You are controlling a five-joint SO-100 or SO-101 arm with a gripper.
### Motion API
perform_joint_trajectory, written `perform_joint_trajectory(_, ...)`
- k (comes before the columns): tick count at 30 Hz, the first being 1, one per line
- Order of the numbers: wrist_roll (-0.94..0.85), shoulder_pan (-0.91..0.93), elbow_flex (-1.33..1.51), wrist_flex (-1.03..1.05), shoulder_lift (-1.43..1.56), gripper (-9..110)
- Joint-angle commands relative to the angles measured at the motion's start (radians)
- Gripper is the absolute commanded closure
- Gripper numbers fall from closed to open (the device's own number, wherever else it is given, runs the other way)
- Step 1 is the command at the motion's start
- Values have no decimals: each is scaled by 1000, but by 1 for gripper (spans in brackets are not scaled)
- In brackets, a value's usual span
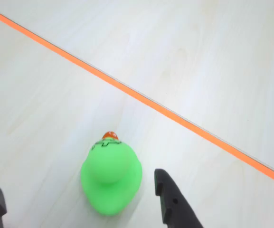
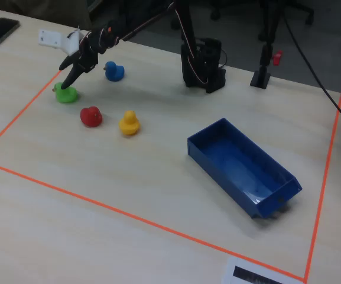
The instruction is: Grasp green duck and put it into box.
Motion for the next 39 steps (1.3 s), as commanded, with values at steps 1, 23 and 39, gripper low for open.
perform_joint_trajectory(1,0,6,-71,-31,-6,59)
perform_joint_trajectory(23,-17,23,-215,-32,-192,59)
perform_joint_trajectory(39,-25,15,-190,-77,-247,59)
